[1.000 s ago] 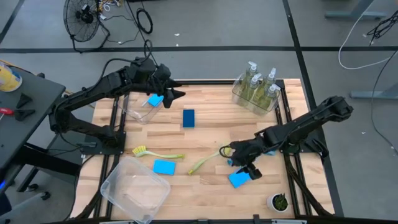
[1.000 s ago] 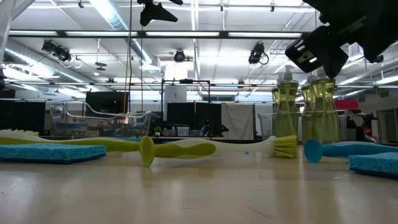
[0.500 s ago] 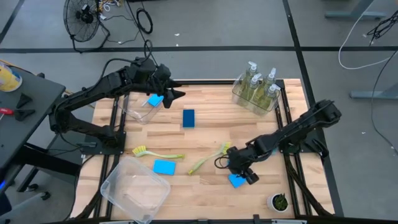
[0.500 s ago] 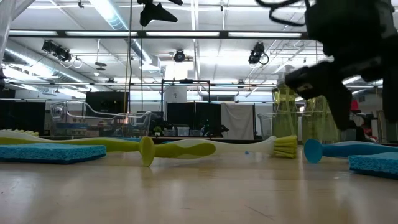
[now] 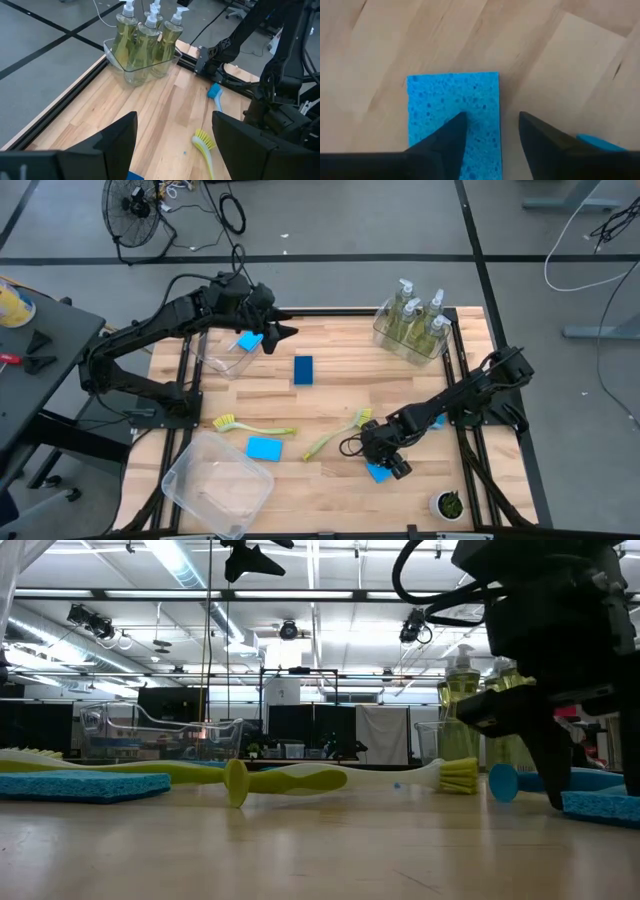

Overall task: Pick & Place Kitchen Sink Supplies
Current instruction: Put the blue sponge into the left transparent bin

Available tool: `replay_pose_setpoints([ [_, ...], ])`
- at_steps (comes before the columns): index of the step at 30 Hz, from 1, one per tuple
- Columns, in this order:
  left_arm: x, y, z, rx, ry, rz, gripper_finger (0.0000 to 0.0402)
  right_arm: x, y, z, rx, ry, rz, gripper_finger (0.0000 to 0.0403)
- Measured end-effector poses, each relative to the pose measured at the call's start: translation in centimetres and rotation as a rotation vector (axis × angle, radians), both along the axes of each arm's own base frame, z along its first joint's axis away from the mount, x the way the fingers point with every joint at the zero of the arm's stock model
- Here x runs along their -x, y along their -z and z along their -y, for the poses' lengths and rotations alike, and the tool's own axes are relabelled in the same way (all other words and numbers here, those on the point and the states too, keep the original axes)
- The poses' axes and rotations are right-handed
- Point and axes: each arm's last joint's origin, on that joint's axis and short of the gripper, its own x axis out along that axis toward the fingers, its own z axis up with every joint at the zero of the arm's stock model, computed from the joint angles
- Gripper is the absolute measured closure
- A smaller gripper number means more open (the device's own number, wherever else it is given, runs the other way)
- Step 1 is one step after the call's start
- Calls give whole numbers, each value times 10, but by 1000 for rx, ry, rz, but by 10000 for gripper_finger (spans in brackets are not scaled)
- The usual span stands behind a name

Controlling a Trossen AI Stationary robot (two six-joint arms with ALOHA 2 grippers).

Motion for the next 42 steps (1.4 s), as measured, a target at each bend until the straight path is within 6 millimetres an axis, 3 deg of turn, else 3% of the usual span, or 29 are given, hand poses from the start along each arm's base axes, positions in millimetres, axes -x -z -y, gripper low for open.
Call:
replay_pose_setpoints([
  [6,0,0,0,0,0,0,142,0,0,0,2,-37,8,255],
  [19,0,0,0,-1,0,1,142,1,0,-2,-40,-60,-7,396],
  [29,0,0,0,-1,0,2,142,-1,-5,-3,-96,-1,7,402],
  [36,0,-1,0,-12,4,7,142,-2,-35,8,-132,138,94,403],
  [42,-1,-2,-1,-63,24,8,142,-6,-64,32,-169,333,212,403],
])
